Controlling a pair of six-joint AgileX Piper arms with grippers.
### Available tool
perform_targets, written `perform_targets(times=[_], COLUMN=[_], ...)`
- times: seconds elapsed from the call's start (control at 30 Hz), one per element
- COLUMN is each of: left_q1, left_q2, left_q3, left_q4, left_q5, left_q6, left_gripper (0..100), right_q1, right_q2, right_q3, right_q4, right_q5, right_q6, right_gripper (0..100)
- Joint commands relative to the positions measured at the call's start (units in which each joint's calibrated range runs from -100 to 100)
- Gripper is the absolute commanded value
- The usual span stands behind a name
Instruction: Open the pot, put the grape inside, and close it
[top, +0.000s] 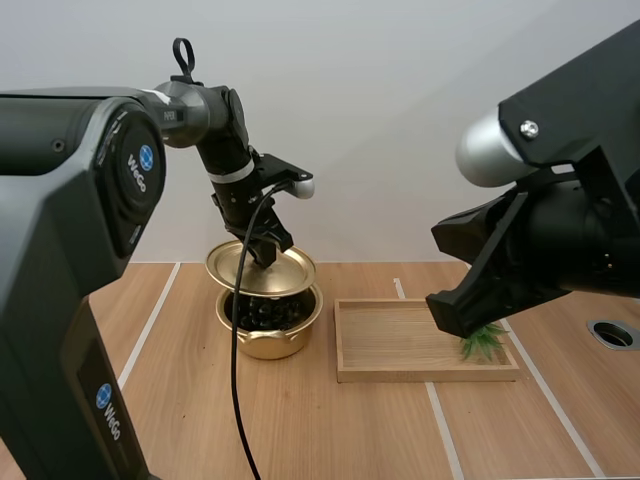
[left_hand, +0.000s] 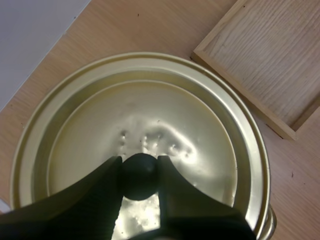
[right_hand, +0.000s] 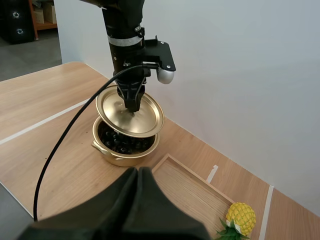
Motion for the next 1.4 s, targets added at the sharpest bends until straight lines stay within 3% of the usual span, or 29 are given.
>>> perform_targets(times=[0.0, 0.37, 1.0, 1.23, 1.37], left_q1=[-0.17, -0.17, 0.05, 2.91, 3.47], left_q2=[0.1, 0.1, 0.1, 0.1, 0.1], left_q3=[-0.6, 1.7, 9.4, 11.6, 13.1], left_q4=[-2.5, -5.2, -7.2, -12.9, -13.3], left_q5=[1.0, 1.4, -10.9, -11.0, -11.8], left_q6=[0.1, 0.8, 3.9, 8.5, 9.6], left_gripper=[0, 0, 0, 0, 0], right_q1=[-0.2, -0.2, -0.2, -0.2, -0.2], right_q2=[-0.4, -0.4, -0.4, -0.4, -0.4], right_q3=[0.1, 0.1, 0.1, 0.1, 0.1], right_q4=[-0.4, -0.9, -1.2, -1.2, -1.2], right_q5=[0.0, 0.0, 0.0, 0.0, 0.0], right_q6=[0.1, 0.1, 0.1, 0.1, 0.1], right_gripper=[0, 0, 0, 0, 0])
